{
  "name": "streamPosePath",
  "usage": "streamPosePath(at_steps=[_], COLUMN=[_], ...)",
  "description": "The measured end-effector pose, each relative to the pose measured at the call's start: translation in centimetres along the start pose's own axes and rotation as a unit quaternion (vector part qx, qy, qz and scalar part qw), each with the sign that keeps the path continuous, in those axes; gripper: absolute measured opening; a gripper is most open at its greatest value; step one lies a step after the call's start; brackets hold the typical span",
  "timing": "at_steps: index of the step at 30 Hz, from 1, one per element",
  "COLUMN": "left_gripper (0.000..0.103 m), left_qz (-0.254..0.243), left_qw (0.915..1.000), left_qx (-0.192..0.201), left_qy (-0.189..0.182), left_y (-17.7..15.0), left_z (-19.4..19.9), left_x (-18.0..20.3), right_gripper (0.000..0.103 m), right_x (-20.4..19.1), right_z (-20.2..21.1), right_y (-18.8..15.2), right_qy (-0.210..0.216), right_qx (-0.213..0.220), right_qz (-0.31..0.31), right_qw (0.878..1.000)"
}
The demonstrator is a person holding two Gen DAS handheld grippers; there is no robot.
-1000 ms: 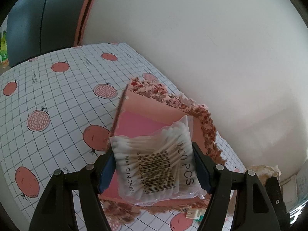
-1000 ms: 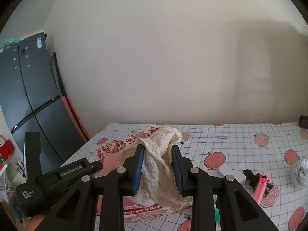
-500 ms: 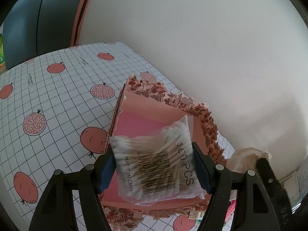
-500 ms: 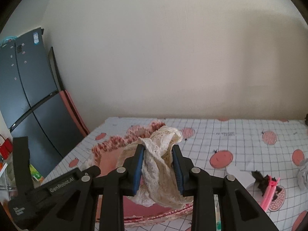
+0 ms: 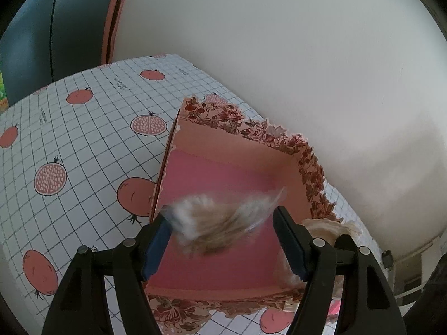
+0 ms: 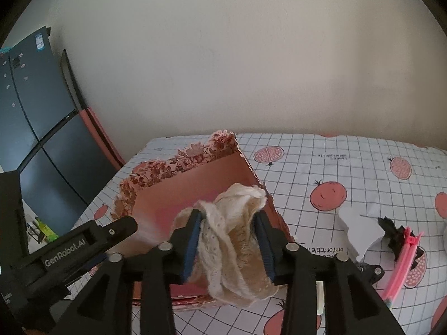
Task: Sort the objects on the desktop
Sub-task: 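Open both grippers to drop the swab bag and scrunchie into the box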
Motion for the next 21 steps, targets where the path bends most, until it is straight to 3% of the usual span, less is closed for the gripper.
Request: streamPosePath(at_steps=[21], left_gripper=[0.075], left_qz=[-0.022], left_qw=[0.9997], left_qx=[0.001], left_qy=[0.004], left_y=[-0.3], left_z=[0.2], left_x=[0.6], right_gripper=[0.063], right_x=[0.1], right_z=[1.1], right_y=[0.5], right_qy=[0.000], right_qx=[0.000], right_qz=[0.004], right_qw=[1.000])
Point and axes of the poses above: each gripper's, at about its wrist camera, not at the fingertips, and z roughly against the way its jaws point, x to its right, y to its top, the point moved 5 cm from there along -z, roughly the way its jaws point, and after that the axes turned 6 degrees about y, right-handed, at the moved point
